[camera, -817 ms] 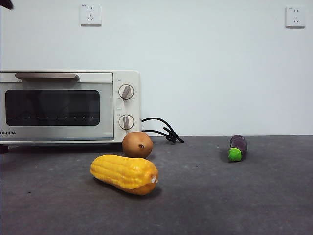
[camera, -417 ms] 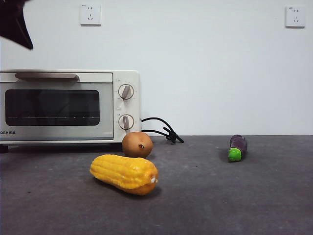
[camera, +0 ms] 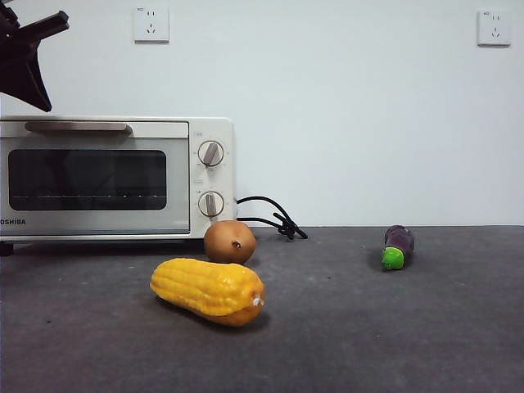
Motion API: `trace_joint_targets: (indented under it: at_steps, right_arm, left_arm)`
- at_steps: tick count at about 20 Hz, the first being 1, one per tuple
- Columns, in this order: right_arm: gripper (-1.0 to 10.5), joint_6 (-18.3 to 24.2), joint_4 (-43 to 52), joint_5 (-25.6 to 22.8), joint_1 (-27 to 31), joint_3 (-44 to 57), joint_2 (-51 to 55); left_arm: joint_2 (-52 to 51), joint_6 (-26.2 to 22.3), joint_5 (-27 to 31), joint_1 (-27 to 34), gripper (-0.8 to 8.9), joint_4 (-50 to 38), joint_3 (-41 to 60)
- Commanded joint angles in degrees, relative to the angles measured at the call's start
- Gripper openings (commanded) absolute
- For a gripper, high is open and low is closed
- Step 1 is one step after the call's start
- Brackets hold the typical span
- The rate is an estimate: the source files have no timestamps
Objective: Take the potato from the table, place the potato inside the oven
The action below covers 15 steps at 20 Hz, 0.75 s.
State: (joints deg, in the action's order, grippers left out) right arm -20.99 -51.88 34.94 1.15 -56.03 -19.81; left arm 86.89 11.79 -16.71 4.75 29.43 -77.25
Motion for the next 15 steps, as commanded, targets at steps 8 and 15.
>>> trace_joint_targets:
  at_steps: [8,15]
  right_arm:
    - [0.0,1.49,-4.72,1.77,0.04,-0.07,-0.85]
    - [0.0,2.23,-6.80,2.16,0.04,-0.07,-1.51]
  left_arm:
    - [1.33,5.22,-2.78,0.96,-0.05,-5.86,-0.20]
    - [4.39,6.27,-3.21,0.96,-0.05,-6.51,-0.20]
